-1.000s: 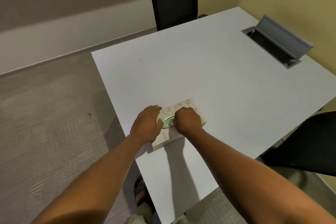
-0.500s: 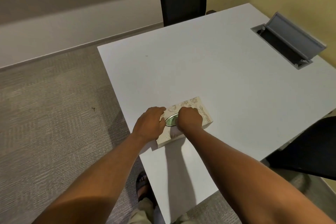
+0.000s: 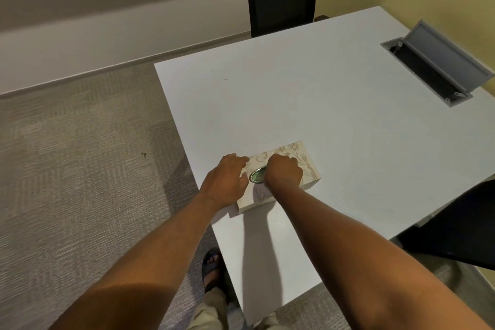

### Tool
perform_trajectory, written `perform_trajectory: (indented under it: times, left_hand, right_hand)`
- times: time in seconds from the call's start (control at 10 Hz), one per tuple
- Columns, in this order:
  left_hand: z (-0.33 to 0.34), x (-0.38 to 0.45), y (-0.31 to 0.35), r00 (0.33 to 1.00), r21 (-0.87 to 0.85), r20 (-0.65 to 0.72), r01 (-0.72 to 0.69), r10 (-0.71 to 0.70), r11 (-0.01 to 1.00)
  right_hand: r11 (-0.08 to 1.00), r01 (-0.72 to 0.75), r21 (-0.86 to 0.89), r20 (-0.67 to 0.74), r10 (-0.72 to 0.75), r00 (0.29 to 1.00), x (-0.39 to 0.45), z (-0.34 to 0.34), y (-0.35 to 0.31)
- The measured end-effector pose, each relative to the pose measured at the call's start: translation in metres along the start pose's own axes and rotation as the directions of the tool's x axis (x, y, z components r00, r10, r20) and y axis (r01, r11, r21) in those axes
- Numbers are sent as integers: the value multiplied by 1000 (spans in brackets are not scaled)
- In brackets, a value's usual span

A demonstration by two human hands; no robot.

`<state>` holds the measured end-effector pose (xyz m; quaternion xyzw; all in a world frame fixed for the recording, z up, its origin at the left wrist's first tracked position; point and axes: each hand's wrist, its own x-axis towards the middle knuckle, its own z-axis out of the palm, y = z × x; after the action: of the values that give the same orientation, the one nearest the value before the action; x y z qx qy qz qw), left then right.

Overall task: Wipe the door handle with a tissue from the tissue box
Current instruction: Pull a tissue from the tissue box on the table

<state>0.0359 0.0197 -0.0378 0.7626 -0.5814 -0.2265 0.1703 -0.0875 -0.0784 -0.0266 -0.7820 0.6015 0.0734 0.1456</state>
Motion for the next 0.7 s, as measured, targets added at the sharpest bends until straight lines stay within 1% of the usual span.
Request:
perform_trajectory:
  times: [0.4, 0.6, 0.7]
  left_hand:
    - [-1, -4, -2, 1000, 9, 0, -21, 21, 1000]
    - [1, -2, -4, 1000, 20, 8, -30, 30, 999]
    - [2, -2, -3, 999, 2, -13, -51, 51, 999]
  right_hand:
    - [1000, -14, 16, -1, 14, 1000, 1, 4, 3]
    - [999, -28, 44, 18, 27, 999, 3, 1, 10]
    - [997, -43, 66, 37, 40, 999, 4, -4, 14]
